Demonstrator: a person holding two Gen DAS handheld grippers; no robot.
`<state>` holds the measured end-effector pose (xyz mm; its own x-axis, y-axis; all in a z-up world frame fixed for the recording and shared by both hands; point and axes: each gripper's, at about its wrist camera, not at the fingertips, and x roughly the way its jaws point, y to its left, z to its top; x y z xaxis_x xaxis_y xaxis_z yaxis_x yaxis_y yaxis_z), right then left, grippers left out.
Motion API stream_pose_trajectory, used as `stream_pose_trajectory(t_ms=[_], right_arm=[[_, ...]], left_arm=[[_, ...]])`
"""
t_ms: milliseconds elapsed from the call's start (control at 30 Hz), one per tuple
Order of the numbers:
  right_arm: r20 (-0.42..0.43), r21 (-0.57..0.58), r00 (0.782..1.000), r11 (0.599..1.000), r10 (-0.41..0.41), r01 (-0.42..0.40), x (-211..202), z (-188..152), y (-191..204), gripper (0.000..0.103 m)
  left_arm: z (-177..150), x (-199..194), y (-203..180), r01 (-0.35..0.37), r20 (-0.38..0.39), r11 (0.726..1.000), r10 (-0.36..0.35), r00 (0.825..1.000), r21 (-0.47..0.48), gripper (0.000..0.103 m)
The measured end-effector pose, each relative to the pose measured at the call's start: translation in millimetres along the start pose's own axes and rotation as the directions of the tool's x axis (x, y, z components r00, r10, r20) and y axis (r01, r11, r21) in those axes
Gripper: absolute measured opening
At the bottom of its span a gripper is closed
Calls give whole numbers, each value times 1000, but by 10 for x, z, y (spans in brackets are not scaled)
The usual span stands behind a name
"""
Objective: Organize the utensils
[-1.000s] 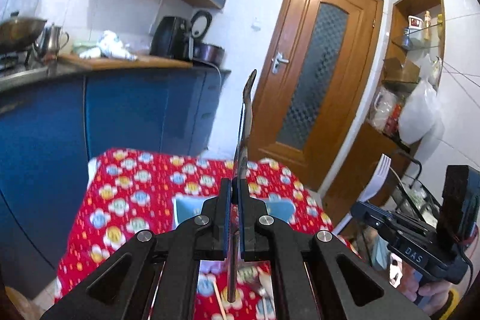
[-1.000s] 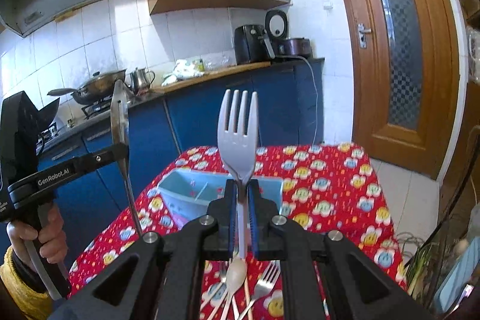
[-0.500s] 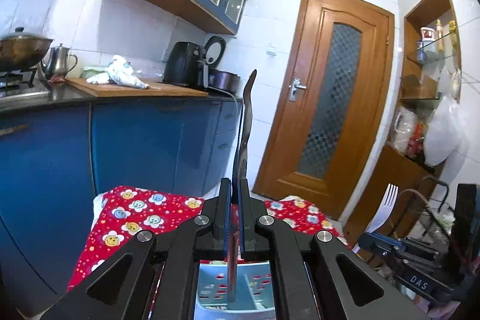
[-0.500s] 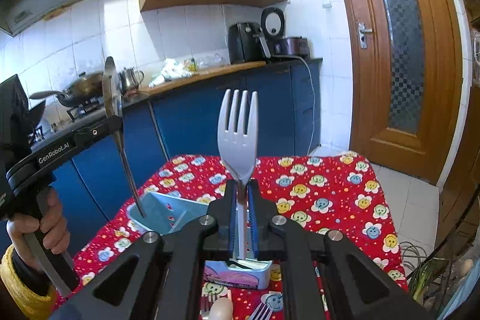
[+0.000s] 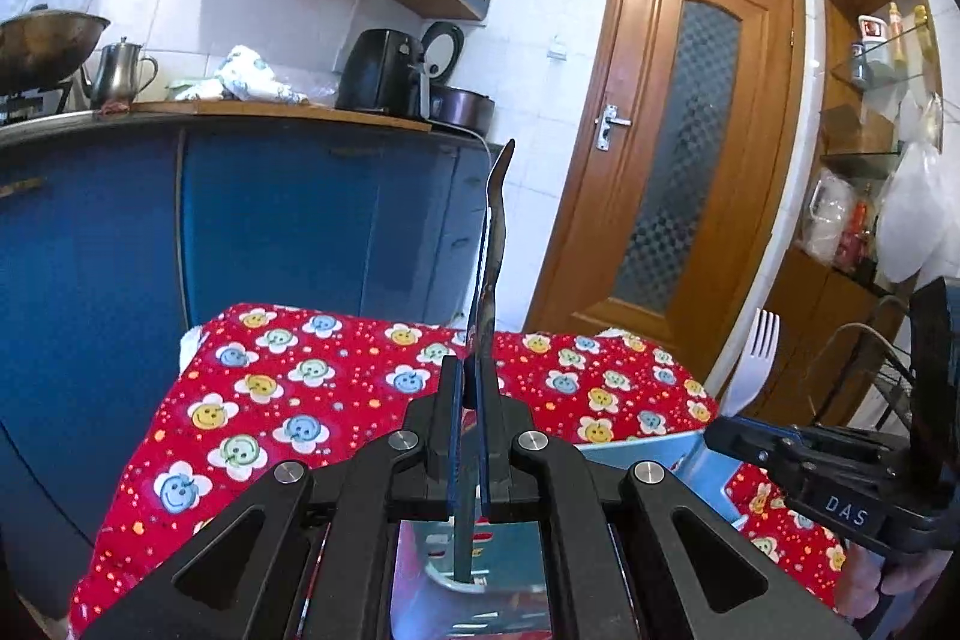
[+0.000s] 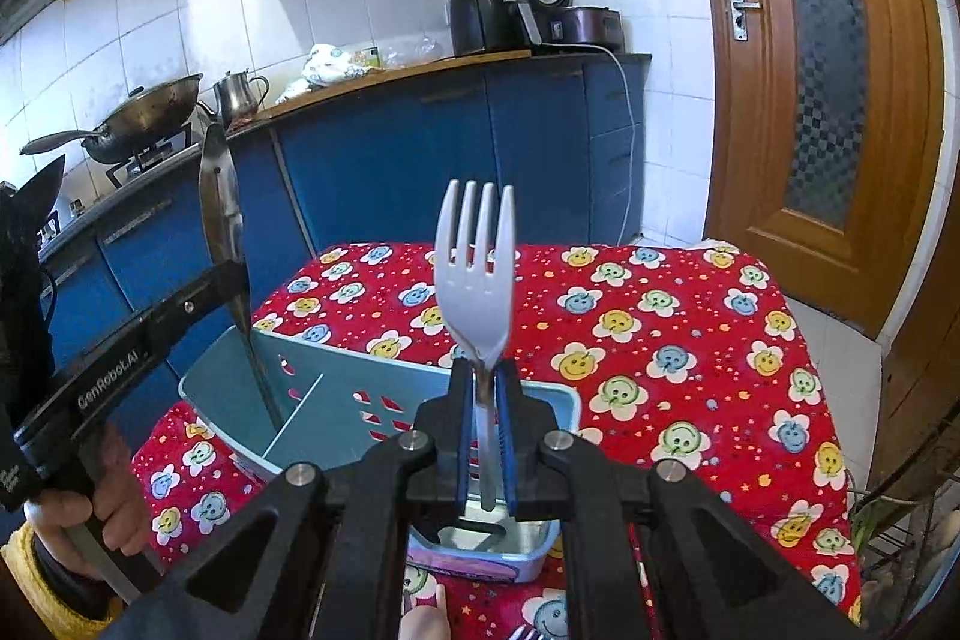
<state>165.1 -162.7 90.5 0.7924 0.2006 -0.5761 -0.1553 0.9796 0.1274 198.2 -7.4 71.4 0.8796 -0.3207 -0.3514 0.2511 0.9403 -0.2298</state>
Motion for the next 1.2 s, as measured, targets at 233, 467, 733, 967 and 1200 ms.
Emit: stream_pose_trajectory(t_ms=[233, 467, 733, 967, 1200], right_arm=[[4, -36, 1000, 999, -16, 16, 69, 13, 106, 10], [44, -3, 998, 999, 34, -34, -9, 32, 115, 27], [99, 21, 994, 999, 43, -45, -291, 29, 123, 32], [123, 45, 992, 998, 37, -43, -566, -53, 109, 32], [105, 52, 994, 998, 25, -31, -748, -207, 123, 32]], left_arm=[[-68, 21, -28, 5, -40, 1000, -5, 999, 9, 12], [-42, -97, -69, 7, -56, 1000, -6, 998, 19, 27], [-38, -343, -93, 11, -76, 1000, -9, 997, 19, 29], [-78, -602, -140, 24, -105, 999, -22, 994, 26, 29], [-204, -744, -203, 4, -168, 999, 4, 986, 49, 29]])
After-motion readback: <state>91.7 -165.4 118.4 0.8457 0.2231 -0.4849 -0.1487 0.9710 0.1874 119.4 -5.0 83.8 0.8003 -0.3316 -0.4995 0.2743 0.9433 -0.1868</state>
